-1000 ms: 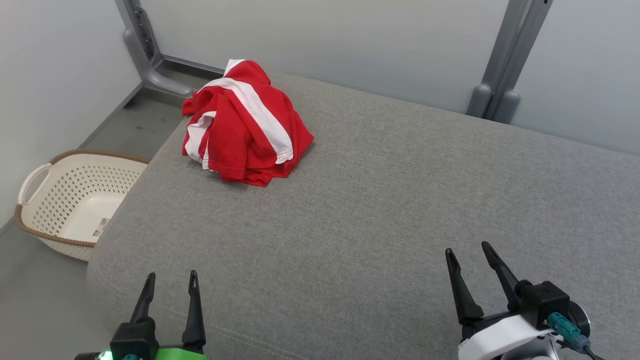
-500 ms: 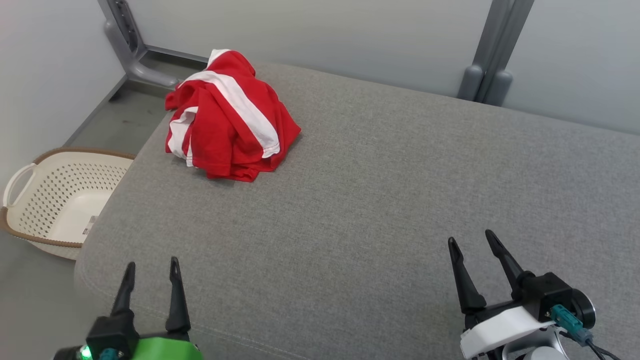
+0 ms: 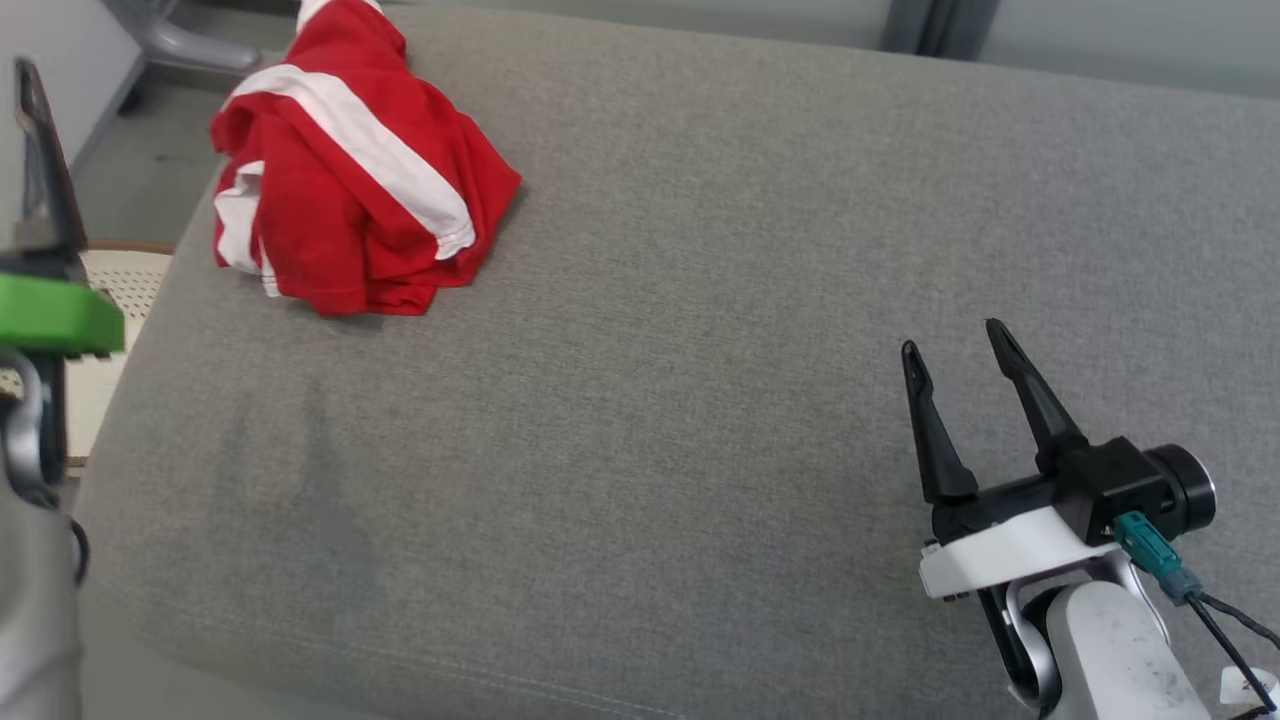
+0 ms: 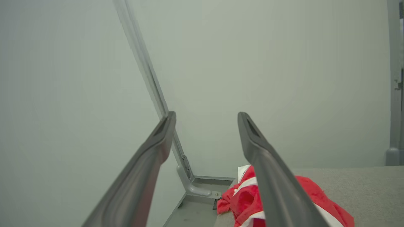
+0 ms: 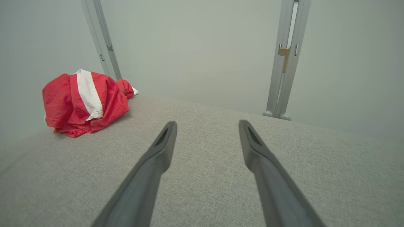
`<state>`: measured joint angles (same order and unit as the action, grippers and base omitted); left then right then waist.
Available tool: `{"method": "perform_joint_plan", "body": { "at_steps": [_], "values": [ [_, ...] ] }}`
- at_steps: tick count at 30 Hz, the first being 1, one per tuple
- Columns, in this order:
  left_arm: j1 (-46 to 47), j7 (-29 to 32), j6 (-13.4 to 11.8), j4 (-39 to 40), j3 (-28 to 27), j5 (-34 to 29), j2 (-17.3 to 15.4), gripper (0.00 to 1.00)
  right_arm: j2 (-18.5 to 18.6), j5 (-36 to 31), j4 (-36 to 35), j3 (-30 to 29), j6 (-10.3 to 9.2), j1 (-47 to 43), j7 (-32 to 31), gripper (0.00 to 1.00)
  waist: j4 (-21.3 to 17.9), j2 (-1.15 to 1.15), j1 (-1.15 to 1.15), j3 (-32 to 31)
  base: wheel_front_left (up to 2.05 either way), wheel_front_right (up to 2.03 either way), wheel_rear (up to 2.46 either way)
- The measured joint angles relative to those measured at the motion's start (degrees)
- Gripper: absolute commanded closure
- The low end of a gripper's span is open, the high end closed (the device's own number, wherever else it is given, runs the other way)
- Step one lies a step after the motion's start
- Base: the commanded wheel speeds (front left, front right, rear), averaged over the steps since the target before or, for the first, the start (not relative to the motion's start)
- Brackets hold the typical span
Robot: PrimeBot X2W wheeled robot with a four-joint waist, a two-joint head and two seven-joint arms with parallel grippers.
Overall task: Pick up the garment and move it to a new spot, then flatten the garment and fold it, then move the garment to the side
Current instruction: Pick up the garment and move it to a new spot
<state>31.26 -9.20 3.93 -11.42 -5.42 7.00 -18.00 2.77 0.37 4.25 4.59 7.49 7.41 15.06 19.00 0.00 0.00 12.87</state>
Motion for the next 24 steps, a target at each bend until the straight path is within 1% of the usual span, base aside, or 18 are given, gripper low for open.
{"method": "perform_joint_plan", "body": {
  "at_steps": [3,6,10,14,18,22,23,24],
  "values": [
    [7.77,5.65,1.75,-5.41,1.32,1.35,-2.64,0.0,0.0,-0.1,0.0,0.26,0.0,1.08,0.0,0.0,-1.6,0.0,0.0,2.44,0.0,0.0,0.0],
    [13.43,12.43,2.63,-12.34,1.59,4.86,-3.53,0.0,0.0,-0.56,0.12,0.36,0.0,1.6,0.0,0.0,-3.51,0.0,0.0,4.51,0.0,0.0,0.0],
    [16.29,17.03,3.13,-19.67,3.42,6.79,-5.48,0.0,0.01,-0.6,0.22,0.14,0.0,2.4,0.0,0.0,-6.26,0.0,0.0,6.86,0.0,0.0,0.0],
    [16.28,21.78,3.46,-25.1,5.76,11.7,-4.54,0.0,0.02,-0.91,0.0,-0.58,0.0,2.7,0.0,0.0,-8.6,0.0,0.0,9.12,0.0,0.0,0.0],
    [15.13,23.24,3.47,-29.52,6.37,12.74,-5.05,0.0,0.04,-1.09,-0.03,-1.02,0.0,3.17,0.0,0.0,-10.13,0.0,0.0,11.15,0.0,0.0,0.0],
    [14.99,21.21,3.38,-32.03,6.13,13.44,-4.85,0.0,0.03,-0.98,-0.11,-0.87,0.0,3.62,0.0,0.0,-11.12,0.0,0.0,12.54,0.0,0.0,0.0],
    [15.13,20.56,3.38,-32.5,6.22,13.45,-4.76,0.21,0.03,-0.94,-0.09,-0.81,0.0,3.74,0.0,0.0,-11.27,0.0,0.0,12.73,0.0,0.0,0.0],
    [15.21,19.89,3.38,-32.81,6.31,13.46,-4.66,0.52,0.03,-0.88,-0.08,-0.78,0.0,3.83,0.0,0.0,-11.35,0.0,0.0,12.8,0.0,0.0,0.0]
  ]
}}
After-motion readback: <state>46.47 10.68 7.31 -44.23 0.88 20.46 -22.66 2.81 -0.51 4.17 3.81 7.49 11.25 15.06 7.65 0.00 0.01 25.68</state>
